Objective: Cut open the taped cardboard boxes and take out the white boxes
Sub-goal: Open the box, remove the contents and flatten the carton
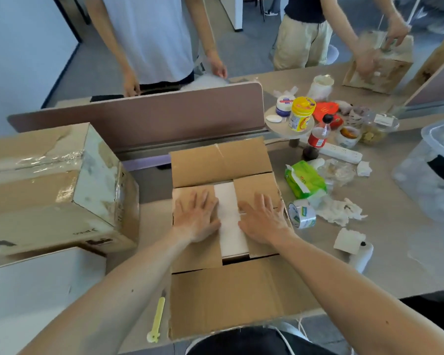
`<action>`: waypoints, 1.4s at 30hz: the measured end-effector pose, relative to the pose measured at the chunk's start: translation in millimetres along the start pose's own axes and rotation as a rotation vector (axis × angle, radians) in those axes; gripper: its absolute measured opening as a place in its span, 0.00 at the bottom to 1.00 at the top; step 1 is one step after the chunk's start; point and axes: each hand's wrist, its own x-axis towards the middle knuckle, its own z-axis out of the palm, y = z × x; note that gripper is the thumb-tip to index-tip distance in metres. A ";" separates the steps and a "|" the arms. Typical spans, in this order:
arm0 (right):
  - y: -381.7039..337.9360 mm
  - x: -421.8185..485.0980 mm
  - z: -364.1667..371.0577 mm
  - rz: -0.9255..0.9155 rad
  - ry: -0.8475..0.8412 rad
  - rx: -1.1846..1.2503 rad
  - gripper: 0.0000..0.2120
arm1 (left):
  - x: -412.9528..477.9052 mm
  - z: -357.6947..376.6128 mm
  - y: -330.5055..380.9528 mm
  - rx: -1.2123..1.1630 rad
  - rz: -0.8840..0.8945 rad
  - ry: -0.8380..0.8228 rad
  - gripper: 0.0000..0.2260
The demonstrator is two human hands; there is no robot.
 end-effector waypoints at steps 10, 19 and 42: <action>-6.9 13.3 -18.9 -0.213 0.056 -0.227 0.19 | -1.6 -22.3 19.7 0.184 0.046 0.109 0.19; 1.0 12.7 -70.5 -0.380 0.109 -0.326 0.27 | -25.0 -68.9 -12.7 0.079 0.161 0.281 0.10; 113.7 0.6 -68.5 0.031 -0.210 -0.413 0.26 | -77.4 -61.5 -111.5 0.179 -0.100 0.179 0.08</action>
